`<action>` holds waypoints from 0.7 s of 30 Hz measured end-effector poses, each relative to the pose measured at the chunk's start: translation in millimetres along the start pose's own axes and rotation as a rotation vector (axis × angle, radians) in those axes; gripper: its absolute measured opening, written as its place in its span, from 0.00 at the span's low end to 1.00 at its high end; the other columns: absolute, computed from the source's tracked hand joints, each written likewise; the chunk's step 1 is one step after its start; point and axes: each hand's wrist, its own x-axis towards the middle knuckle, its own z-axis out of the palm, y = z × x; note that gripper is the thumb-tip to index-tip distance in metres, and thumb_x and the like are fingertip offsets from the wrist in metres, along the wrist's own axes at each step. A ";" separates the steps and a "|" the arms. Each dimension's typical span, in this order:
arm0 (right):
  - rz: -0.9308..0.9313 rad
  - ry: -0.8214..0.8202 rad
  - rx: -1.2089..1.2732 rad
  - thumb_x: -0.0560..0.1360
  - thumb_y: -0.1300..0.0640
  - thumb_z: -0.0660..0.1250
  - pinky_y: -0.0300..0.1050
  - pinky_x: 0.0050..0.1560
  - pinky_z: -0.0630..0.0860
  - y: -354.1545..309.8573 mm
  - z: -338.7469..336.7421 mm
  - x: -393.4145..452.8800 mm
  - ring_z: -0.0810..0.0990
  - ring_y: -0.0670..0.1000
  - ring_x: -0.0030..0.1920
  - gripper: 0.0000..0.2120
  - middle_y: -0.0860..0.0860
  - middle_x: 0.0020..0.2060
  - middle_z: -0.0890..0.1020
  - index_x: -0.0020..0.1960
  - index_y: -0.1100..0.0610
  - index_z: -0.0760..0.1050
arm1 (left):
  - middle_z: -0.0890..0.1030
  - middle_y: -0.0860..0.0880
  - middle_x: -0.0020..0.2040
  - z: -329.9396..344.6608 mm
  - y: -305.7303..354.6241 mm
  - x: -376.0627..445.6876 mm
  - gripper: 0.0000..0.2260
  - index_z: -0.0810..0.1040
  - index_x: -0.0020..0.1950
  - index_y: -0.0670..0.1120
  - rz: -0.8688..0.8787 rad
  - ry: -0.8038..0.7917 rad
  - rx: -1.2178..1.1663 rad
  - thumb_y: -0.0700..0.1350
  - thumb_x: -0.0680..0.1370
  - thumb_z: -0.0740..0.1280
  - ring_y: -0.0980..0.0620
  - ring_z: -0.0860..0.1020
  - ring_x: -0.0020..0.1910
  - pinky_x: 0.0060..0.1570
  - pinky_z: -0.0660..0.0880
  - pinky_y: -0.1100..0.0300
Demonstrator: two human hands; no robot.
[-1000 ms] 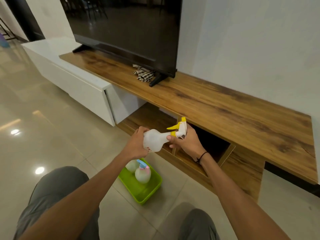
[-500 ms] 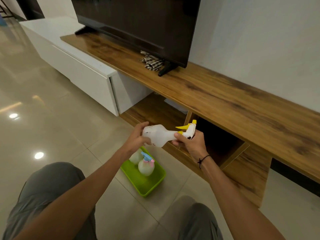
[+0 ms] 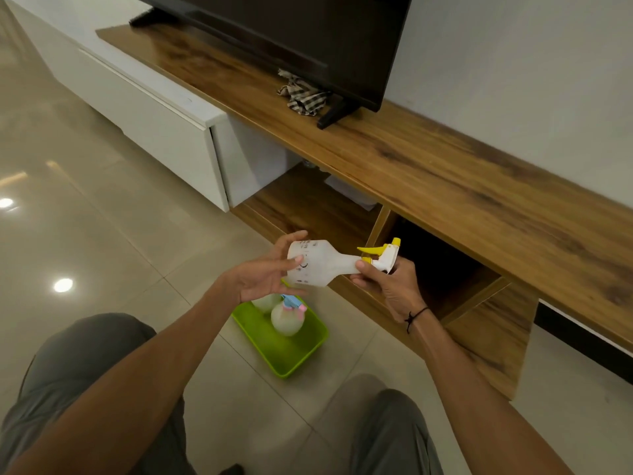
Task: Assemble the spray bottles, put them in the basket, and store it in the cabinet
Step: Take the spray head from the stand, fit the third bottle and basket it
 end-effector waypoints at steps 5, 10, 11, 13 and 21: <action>-0.012 -0.069 -0.068 0.68 0.60 0.81 0.47 0.45 0.88 5.1 2.6 5.2 0.90 0.62 0.48 0.19 0.63 0.50 0.88 0.56 0.65 0.82 | 0.85 0.38 0.60 2.5 -8.5 0.8 0.42 0.80 0.72 0.46 -0.194 0.094 0.196 0.78 0.75 0.60 0.42 0.85 0.53 0.46 0.85 0.54; 0.001 -0.024 -0.025 0.68 0.58 0.80 0.44 0.42 0.87 5.7 0.0 5.9 0.90 0.57 0.43 0.20 0.62 0.48 0.89 0.56 0.65 0.82 | 0.78 0.42 0.73 -2.6 -13.3 6.0 0.38 0.70 0.78 0.57 0.021 0.025 0.054 0.50 0.71 0.83 0.40 0.81 0.68 0.63 0.82 0.41; 0.002 -0.023 -0.023 0.67 0.58 0.80 0.44 0.42 0.87 5.0 -0.6 5.6 0.90 0.57 0.43 0.20 0.62 0.48 0.89 0.56 0.64 0.82 | 0.76 0.43 0.75 -5.1 -13.9 6.0 0.36 0.71 0.77 0.59 0.030 0.002 0.039 0.50 0.72 0.82 0.39 0.80 0.70 0.63 0.81 0.38; 0.000 -0.053 -0.043 0.67 0.59 0.81 0.45 0.44 0.87 4.3 -0.9 6.1 0.90 0.59 0.45 0.20 0.64 0.50 0.88 0.56 0.65 0.82 | 0.78 0.41 0.73 -5.6 -16.4 2.9 0.33 0.74 0.76 0.55 -0.049 0.018 0.048 0.63 0.74 0.76 0.39 0.81 0.68 0.58 0.83 0.39; 0.006 -0.091 -0.101 0.70 0.62 0.81 0.46 0.44 0.87 4.4 -6.5 7.8 0.90 0.63 0.49 0.19 0.64 0.51 0.88 0.58 0.67 0.82 | 0.80 0.41 0.67 -11.8 -28.6 -1.3 0.31 0.71 0.75 0.54 -0.009 -0.003 0.121 0.53 0.76 0.79 0.41 0.85 0.61 0.58 0.84 0.47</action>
